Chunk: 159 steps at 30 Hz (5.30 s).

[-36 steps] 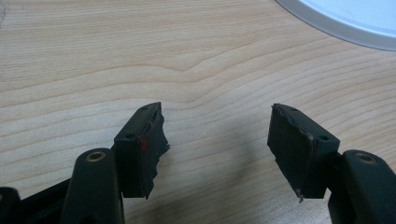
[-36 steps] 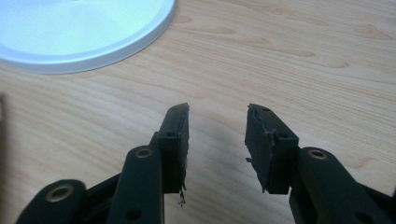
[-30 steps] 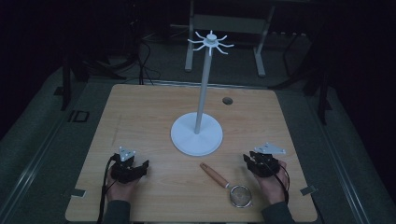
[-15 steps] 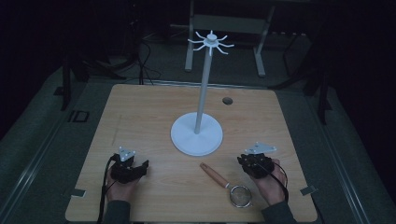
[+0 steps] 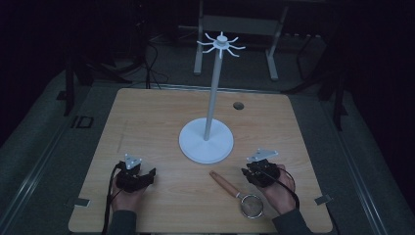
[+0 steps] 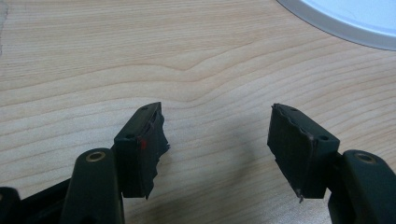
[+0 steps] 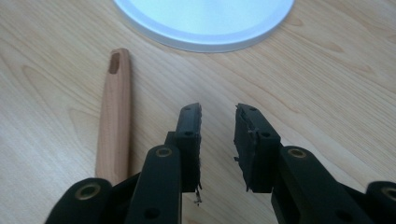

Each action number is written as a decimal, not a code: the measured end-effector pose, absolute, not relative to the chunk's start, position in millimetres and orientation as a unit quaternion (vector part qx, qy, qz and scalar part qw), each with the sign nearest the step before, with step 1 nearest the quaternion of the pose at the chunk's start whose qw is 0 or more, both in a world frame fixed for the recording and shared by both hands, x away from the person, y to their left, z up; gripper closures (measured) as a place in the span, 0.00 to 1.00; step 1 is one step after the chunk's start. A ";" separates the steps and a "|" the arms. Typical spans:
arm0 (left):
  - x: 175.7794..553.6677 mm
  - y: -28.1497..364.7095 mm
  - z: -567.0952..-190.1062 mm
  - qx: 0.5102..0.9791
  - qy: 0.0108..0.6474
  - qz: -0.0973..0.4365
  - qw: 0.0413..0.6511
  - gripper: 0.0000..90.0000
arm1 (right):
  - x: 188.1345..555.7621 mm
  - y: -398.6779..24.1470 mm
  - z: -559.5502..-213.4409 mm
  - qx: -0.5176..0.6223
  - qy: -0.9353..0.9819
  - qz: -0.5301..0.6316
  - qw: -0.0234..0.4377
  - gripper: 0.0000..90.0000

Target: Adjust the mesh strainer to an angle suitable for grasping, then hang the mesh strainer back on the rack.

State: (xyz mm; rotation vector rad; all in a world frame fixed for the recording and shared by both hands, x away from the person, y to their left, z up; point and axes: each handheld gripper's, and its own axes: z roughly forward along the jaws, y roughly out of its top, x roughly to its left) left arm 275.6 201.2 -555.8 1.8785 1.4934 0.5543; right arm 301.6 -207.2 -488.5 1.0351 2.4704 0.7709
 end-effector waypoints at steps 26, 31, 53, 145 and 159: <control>275.2 201.9 -555.4 0.717 0.573 0.213 0.334 0.40 | 288.4 -183.2 -503.2 0.315 0.912 0.237 0.117 0.69; 275.3 201.9 -555.4 0.717 0.573 0.213 0.334 0.40 | 283.8 -179.6 -505.0 0.307 0.917 0.230 0.109 0.62; 275.2 202.0 -555.4 0.717 0.573 0.213 0.334 0.40 | 289.7 -174.4 -519.6 0.302 0.936 0.167 0.075 0.75; 274.9 202.0 -555.3 0.717 0.573 0.214 0.335 0.40 | 313.5 -186.7 -466.7 0.373 0.827 0.369 0.201 0.77; 275.0 201.5 -555.6 0.717 0.573 0.213 0.335 0.40 | 315.7 -186.9 -455.0 0.384 0.804 0.397 0.219 0.77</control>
